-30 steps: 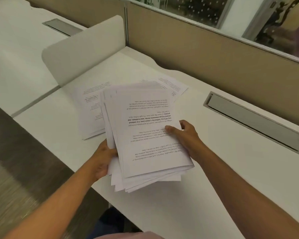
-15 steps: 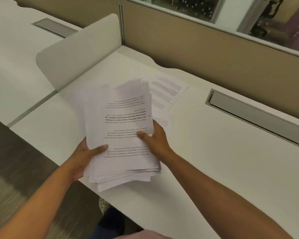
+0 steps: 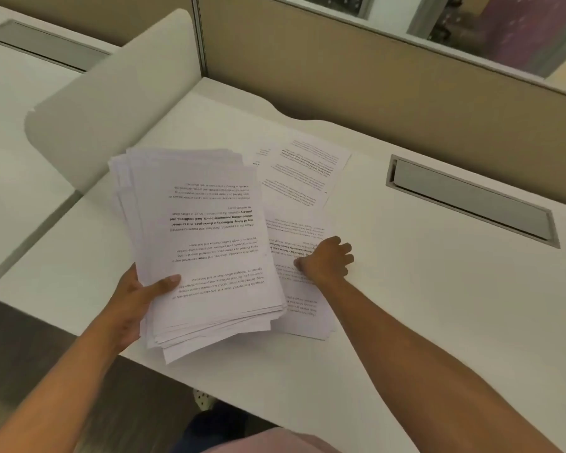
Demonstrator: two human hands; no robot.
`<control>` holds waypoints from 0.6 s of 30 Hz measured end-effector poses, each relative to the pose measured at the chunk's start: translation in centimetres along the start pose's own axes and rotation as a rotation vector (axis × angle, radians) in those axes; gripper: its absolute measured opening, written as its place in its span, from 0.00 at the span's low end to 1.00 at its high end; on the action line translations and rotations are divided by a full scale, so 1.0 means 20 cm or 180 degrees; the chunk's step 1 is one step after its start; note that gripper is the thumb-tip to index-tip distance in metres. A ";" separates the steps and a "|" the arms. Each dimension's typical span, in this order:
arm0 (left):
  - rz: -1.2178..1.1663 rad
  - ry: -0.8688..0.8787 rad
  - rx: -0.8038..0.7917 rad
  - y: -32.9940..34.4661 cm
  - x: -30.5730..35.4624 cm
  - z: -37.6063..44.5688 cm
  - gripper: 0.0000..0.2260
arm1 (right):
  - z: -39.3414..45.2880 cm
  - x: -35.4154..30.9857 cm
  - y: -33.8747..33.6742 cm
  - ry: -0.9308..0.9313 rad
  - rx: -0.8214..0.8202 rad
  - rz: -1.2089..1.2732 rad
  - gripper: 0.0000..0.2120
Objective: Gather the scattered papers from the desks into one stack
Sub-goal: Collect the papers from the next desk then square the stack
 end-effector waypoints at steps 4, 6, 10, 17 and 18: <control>0.0000 -0.0015 -0.0126 -0.07 0.02 0.09 0.27 | 0.03 -0.05 0.03 0.0228 -0.0064 0.0093 0.51; -0.0010 -0.0029 -0.0203 -0.10 0.04 0.13 0.27 | 0.05 -0.04 0.02 0.0353 -0.0141 0.0105 0.51; 0.0002 -0.0027 -0.0276 -0.16 0.07 0.19 0.25 | 0.06 -0.02 0.01 0.0617 -0.0137 -0.0139 0.49; -0.0029 -0.0058 -0.0375 -0.19 0.08 0.29 0.22 | 0.06 -0.04 -0.02 0.0563 -0.0051 0.0318 0.51; -0.0037 -0.0062 -0.0391 -0.19 0.08 0.30 0.22 | 0.07 -0.04 -0.02 0.0582 -0.0110 0.0345 0.48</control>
Point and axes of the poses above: each hand's wrist, its own z-axis towards the middle knuckle, its own y-axis out of the palm, x = y × z, the point moved 5 cm from there along z, towards the middle knuckle, and after that the axes turned 3 degrees about y, right-handed, at the moved point
